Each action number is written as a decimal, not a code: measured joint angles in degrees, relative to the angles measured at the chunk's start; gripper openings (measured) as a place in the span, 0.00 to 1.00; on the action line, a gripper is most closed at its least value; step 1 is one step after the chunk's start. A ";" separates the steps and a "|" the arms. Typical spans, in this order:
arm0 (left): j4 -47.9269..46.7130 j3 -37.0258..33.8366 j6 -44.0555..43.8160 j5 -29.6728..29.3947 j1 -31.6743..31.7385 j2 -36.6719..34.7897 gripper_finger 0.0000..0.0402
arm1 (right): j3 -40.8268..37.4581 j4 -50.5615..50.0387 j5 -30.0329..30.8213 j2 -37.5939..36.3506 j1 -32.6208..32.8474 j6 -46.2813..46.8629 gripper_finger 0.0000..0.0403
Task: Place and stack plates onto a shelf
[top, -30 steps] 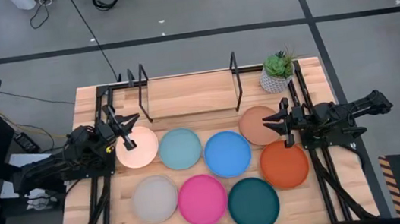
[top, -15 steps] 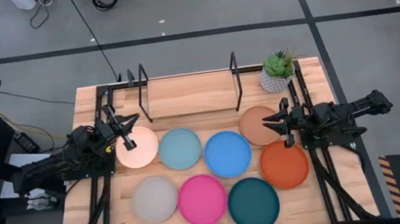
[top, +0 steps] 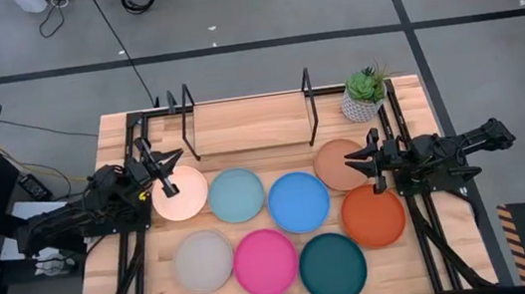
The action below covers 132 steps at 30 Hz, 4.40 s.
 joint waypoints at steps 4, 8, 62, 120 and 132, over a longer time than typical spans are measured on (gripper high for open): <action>0.00 0.00 0.00 0.00 0.00 -0.02 0.08 | -0.01 0.00 0.00 -0.02 -0.02 0.02 0.23; -0.02 0.00 0.00 0.00 0.00 0.00 0.08 | 0.00 0.00 0.00 0.00 0.00 0.02 0.23; 0.00 0.00 -22.50 0.61 0.00 -0.02 0.08 | 0.01 -0.01 0.00 -0.02 0.00 0.02 0.23; 1.30 0.00 -21.44 7.58 -13.52 18.00 0.27 | 48.31 -17.30 -6.37 77.07 1.49 -0.59 0.39; 9.92 0.00 -30.48 7.58 -14.49 21.38 0.31 | 65.68 -34.66 -10.59 93.23 5.54 5.55 0.54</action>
